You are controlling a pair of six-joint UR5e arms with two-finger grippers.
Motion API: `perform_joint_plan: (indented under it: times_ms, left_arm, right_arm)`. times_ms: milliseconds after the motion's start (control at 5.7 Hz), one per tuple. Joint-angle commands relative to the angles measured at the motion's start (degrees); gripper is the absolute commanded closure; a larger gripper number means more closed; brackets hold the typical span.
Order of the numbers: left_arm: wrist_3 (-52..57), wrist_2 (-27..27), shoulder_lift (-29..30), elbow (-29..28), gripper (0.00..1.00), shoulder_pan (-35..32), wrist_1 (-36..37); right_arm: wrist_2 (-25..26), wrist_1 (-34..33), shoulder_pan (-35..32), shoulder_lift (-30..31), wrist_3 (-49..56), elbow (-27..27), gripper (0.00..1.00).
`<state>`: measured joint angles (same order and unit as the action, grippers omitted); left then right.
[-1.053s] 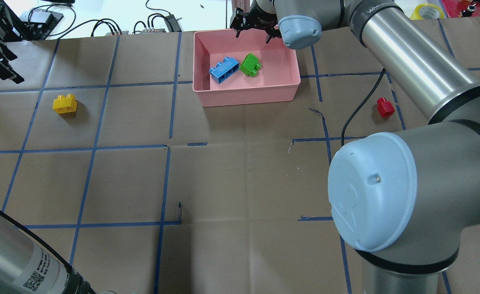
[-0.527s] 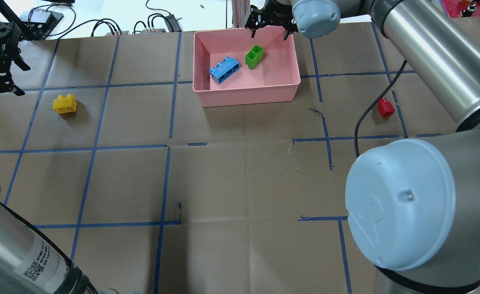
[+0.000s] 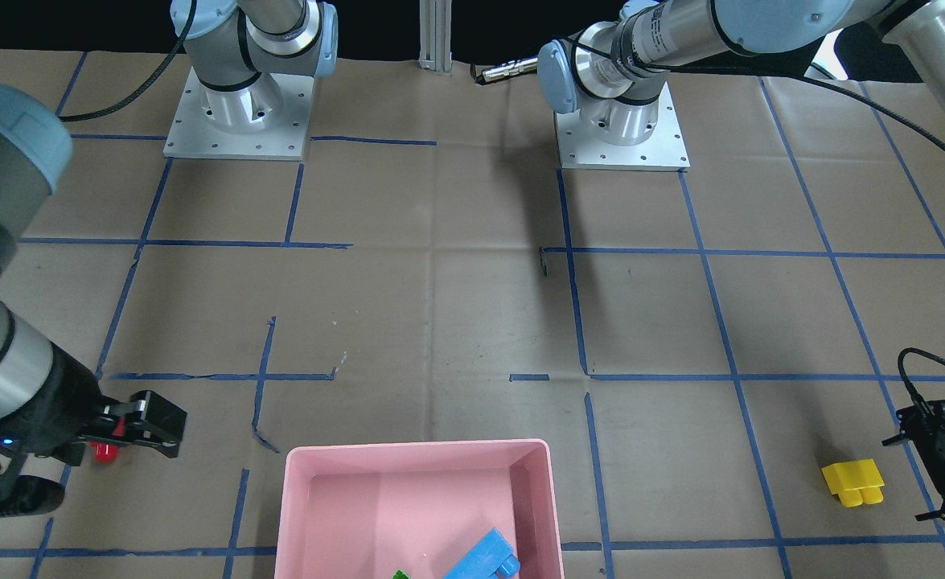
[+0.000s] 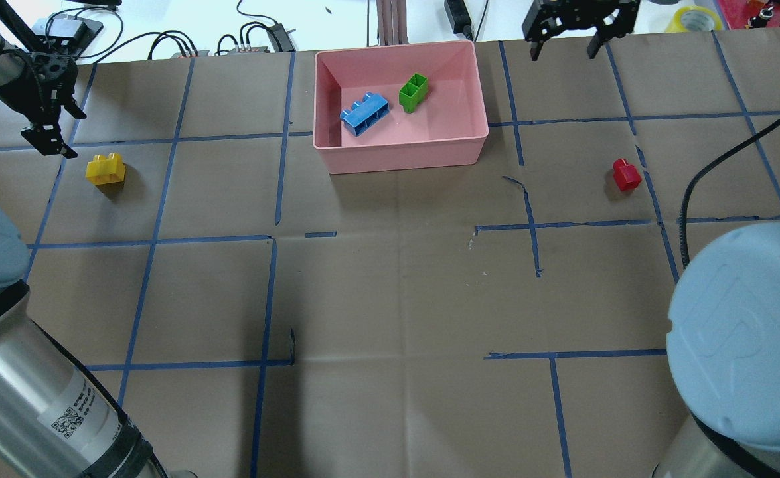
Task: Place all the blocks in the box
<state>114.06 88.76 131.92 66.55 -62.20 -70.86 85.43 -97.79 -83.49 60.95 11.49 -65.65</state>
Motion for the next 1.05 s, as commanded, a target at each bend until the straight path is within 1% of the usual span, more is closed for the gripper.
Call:
perform_joint_plan:
  times_ms: [0,176,351,527,702,878]
  left_arm:
    - [0.5,-0.2,0.8,5.3,0.0,-0.4,8.1]
    - [0.5,-0.3,0.3,9.4,0.0,-0.3,13.3]
    - [0.7,-0.4,-0.8,11.0,0.01,0.1,13.6]
    - [3.0,-0.3,-1.2,11.5,0.01,0.4,13.5]
    - [5.2,-0.5,-1.2,12.6,0.01,1.6,13.6]
    - [5.4,-0.5,-1.2,13.9,0.01,1.8,13.7]
  right_arm:
    - [0.1,-1.0,5.1,0.6,8.3,-8.3,0.06]
    - [0.1,-8.6,6.7,3.7,9.7,-16.6,0.07]
    - [-0.1,-16.7,9.5,5.2,10.3,-24.7,0.05]
    - [-0.4,-25.2,11.7,4.5,14.8,-29.4,0.05]
    - [-0.6,-32.5,12.4,3.4,17.2,-30.9,0.05]
    - [-0.7,-35.0,12.3,2.3,17.3,-33.6,0.05]
